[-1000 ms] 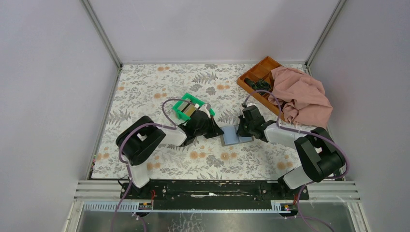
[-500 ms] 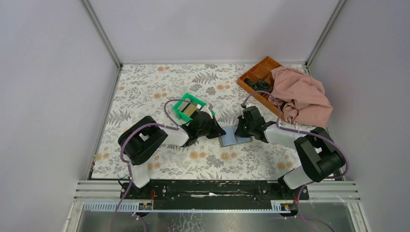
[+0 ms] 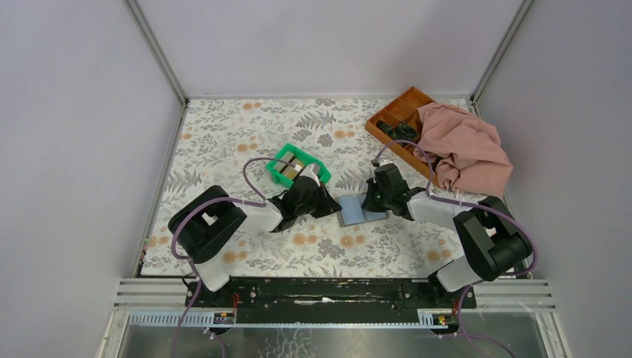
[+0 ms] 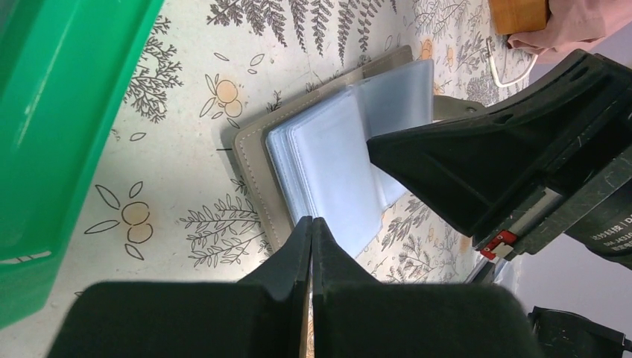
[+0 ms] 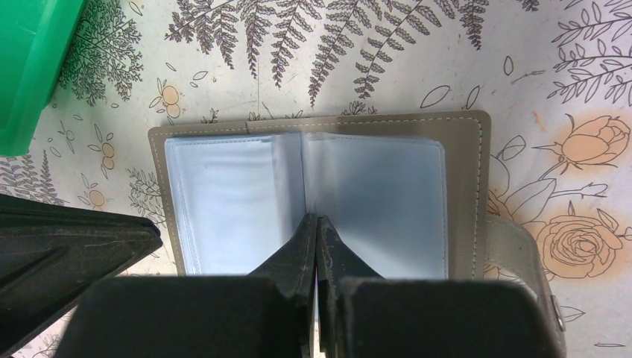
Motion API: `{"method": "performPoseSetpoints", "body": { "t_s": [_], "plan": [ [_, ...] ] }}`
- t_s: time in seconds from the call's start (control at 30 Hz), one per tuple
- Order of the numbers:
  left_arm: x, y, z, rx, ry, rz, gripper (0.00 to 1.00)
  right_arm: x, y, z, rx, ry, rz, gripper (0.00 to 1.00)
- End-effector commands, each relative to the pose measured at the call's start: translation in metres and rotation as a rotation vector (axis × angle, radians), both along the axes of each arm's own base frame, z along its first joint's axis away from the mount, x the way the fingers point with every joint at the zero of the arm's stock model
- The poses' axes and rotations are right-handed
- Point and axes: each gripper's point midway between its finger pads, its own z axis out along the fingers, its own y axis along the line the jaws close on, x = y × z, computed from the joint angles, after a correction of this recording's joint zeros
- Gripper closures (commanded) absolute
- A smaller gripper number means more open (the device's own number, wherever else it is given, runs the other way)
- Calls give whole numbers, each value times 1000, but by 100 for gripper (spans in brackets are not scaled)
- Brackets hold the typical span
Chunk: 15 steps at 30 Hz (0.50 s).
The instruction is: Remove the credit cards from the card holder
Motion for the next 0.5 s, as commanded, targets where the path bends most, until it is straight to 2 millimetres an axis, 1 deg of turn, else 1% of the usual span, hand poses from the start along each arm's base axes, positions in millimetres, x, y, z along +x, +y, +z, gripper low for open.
{"method": "performPoseSetpoints", "body": {
  "t_s": [0.0,0.2,0.3,0.47],
  "plan": [
    [3,-3,-1,-14,-13,14,100,-21,-3,-19,-24,84,22,100],
    [5,-9,-4,-23,-6,4,100,-23,-3,-22,-23,92,25,100],
    [6,-11,-2,-29,-7,1,100,-24,-4,-23,-25,94,27,100],
    [4,-11,7,-44,-14,-2,100,-25,-4,-24,-26,96,27,100]
  ]
}}
